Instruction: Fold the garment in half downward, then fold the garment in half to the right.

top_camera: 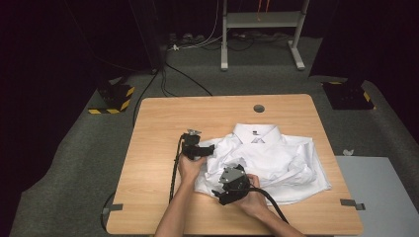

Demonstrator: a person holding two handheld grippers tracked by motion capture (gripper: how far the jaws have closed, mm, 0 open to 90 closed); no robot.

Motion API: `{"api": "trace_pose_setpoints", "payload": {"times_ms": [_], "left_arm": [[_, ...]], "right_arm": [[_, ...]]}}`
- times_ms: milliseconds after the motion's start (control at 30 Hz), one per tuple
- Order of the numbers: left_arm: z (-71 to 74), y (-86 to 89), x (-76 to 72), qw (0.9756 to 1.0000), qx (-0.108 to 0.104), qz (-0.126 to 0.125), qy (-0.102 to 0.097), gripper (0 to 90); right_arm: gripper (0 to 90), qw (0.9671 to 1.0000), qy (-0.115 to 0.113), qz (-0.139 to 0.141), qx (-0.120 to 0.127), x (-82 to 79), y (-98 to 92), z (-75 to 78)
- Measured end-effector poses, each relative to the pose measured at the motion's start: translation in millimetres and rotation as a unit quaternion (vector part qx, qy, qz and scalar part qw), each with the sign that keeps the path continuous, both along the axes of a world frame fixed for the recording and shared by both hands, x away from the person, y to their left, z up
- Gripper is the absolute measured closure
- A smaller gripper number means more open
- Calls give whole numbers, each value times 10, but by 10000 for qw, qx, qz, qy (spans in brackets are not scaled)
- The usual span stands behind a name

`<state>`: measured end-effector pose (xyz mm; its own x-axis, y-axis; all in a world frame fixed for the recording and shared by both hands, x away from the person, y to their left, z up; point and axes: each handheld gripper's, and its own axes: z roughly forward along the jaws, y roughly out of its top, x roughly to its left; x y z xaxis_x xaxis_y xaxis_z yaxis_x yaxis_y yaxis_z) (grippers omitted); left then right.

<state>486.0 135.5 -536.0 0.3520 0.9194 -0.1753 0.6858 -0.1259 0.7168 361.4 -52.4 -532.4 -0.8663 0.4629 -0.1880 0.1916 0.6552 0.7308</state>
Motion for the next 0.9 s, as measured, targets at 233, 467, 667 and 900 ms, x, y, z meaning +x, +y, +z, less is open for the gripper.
{"api": "trace_pose_setpoints", "payload": {"times_ms": [233, 467, 667, 900], "left_arm": [[-6, -7, 6, 10000, 53, -11, -37, 164], [-27, -45, -15, 9996, 224, -13, -185, 187], [-36, -61, -32, 9990, 335, 4, -281, 226], [-35, -73, -28, 9989, 350, -54, -319, 279]], "right_arm": [[97, 10000, 8, -48, -87, 13, 33, -49], [108, 9998, -10, -148, -163, 28, 60, -82], [135, 9996, -40, -228, -165, 38, 65, -79], [154, 9993, -83, -282, -212, 42, 75, -71]]}}
